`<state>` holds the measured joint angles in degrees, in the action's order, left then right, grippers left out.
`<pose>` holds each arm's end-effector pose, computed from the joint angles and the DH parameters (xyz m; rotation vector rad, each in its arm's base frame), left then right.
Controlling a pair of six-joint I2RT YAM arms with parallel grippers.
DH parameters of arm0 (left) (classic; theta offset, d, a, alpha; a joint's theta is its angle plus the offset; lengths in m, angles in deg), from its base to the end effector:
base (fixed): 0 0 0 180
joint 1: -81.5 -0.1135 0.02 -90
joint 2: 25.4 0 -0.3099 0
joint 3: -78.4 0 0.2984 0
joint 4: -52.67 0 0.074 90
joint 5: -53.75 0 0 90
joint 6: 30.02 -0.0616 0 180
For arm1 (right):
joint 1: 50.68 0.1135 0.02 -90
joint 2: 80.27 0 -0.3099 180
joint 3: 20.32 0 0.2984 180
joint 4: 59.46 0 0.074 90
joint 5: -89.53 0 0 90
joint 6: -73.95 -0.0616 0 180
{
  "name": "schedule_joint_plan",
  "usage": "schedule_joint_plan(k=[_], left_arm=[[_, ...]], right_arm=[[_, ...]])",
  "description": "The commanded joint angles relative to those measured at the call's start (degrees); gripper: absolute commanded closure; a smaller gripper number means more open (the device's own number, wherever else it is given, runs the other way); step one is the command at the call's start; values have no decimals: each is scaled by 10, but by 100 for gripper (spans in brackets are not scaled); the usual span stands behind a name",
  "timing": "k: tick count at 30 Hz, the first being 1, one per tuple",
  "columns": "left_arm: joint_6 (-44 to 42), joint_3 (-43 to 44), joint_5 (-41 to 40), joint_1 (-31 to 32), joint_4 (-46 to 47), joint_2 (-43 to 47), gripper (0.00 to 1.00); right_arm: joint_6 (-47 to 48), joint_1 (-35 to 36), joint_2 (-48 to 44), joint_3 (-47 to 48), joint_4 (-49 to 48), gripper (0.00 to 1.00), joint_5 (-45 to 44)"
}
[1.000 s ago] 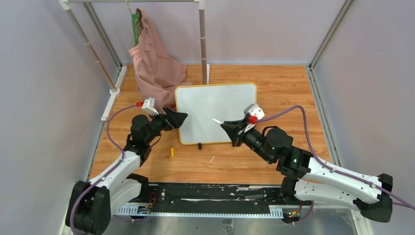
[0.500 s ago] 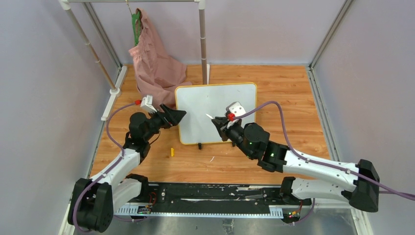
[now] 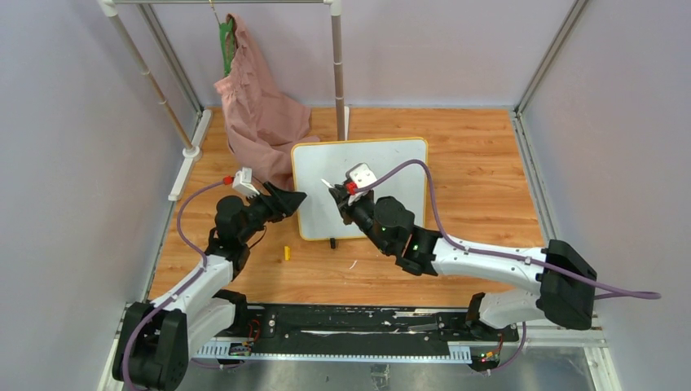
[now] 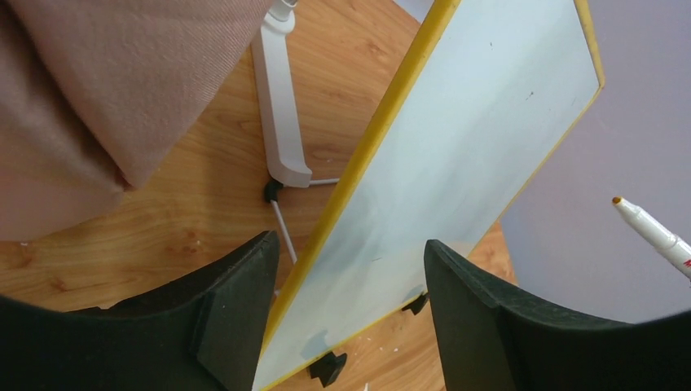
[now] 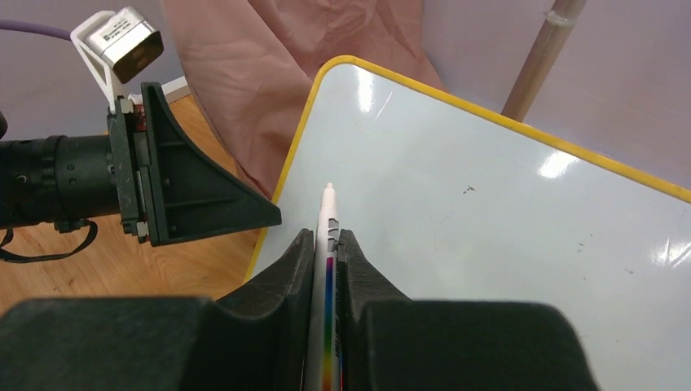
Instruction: Write a sentence on the whiteboard
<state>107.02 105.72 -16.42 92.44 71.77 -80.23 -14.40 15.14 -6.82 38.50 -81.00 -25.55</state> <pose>0.2284 -0.0654 0.2097 -0.3002 1.7992 -1.0302 0.1669 0.3080 0.3508 -0.5007 1.4028 0.5937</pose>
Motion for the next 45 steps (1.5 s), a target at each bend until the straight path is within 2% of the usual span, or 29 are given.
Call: schedule_joint_plan(k=[1,5,14,22,24,29,32,38,45], left_arm=[[9,-7,-11,-5,24,12,33],[20,-15,-9,-5,38,4,39],[26,-29,-11,-2,44,-8,39],[24,-14,12,0,65,-38,48],[20,-5,22,0,61,-35,47],[-48,53,28,0,-78,-13,38],[-71,59,29,0,-111,-12,35],[-96,55,22,-5,-100,-13,34],[-78,48,40,-9,-64,-40,39]], right_arm=[[28,-6,29,39,-54,100,-11],[42,-6,58,59,-60,100,-18],[45,-7,69,67,-63,100,-12],[41,-11,62,60,-58,100,-8],[42,-11,54,56,-58,100,-8],[44,-13,28,40,-50,100,4],[43,-12,16,36,-34,100,14],[46,-15,15,35,-25,100,19],[39,-25,49,64,-28,100,17]])
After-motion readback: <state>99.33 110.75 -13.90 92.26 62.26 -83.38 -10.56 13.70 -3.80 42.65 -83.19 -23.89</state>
